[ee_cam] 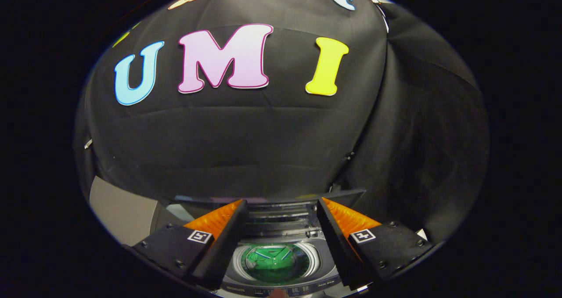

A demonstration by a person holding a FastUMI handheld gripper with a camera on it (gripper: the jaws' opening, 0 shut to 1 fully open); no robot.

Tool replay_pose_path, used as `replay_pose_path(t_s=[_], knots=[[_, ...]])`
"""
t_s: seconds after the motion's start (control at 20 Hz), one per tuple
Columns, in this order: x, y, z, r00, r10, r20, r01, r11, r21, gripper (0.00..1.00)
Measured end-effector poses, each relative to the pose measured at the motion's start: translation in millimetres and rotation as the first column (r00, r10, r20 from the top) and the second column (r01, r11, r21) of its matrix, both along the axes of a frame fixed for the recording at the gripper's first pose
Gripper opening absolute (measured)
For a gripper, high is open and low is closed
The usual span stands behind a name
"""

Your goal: Put the clothes into the washing machine and then close the washing machine lid.

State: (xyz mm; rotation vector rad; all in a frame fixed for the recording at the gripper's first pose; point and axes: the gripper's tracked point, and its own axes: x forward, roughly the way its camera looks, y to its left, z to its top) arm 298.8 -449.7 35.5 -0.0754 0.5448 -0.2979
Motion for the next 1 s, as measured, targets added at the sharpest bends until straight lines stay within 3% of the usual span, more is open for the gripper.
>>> replay_pose_path(t_s=[0.15,0.4,0.45,0.55,0.7,1.0], knots=[[35.4,-11.9,-14.9,1.000,0.003,-0.017,-0.004,1.000,-0.010,0.98],[65.5,-21.5,-67.8,0.986,0.014,-0.165,-0.009,1.000,0.027,0.99],[71.7,-22.9,-69.2,0.992,0.009,-0.129,-0.002,0.998,0.057,0.99],[63.6,-28.3,-73.5,0.994,-0.022,-0.108,0.030,0.997,0.073,0.98],[62.3,-27.4,-73.4,0.995,0.005,-0.099,0.000,0.999,0.051,1.00],[40.8,-26.3,-73.3,0.995,-0.011,-0.099,0.015,0.999,0.032,1.00]])
